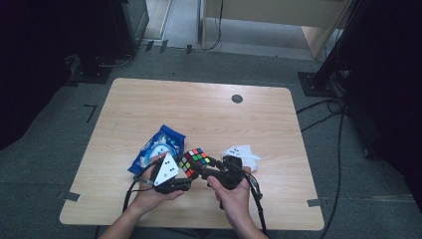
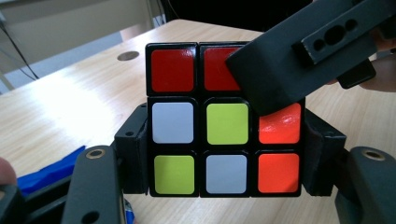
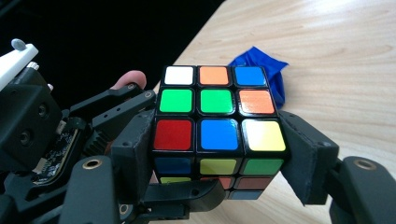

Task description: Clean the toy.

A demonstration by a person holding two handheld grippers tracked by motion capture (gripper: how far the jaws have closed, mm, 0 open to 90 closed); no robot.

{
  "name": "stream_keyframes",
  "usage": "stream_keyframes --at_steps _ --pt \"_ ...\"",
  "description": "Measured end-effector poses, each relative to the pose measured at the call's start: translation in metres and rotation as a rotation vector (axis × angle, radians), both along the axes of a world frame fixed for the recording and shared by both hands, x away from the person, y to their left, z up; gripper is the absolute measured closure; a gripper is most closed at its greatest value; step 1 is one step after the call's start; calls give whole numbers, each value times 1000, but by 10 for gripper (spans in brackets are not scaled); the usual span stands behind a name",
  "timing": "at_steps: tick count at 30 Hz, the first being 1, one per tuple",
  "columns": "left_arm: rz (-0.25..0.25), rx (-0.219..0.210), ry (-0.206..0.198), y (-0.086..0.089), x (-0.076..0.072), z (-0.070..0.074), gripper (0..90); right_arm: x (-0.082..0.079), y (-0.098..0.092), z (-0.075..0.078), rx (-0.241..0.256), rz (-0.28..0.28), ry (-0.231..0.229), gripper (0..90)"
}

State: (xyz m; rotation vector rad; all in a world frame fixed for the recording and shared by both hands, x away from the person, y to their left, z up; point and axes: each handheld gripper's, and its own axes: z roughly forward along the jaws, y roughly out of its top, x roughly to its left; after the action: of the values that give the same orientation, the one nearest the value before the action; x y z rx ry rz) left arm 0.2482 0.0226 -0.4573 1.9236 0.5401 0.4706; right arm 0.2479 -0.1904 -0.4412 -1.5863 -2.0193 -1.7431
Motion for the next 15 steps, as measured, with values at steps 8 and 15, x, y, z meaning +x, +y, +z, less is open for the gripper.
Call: stream_keyframes --at_steps 8,15 --pt "-46 29 -7 4 1 -5 322 5 -16 9 -38 -31 -21 345" --pt "-40 66 -29 5 4 -11 337 5 -31 24 -54 8 -26 345"
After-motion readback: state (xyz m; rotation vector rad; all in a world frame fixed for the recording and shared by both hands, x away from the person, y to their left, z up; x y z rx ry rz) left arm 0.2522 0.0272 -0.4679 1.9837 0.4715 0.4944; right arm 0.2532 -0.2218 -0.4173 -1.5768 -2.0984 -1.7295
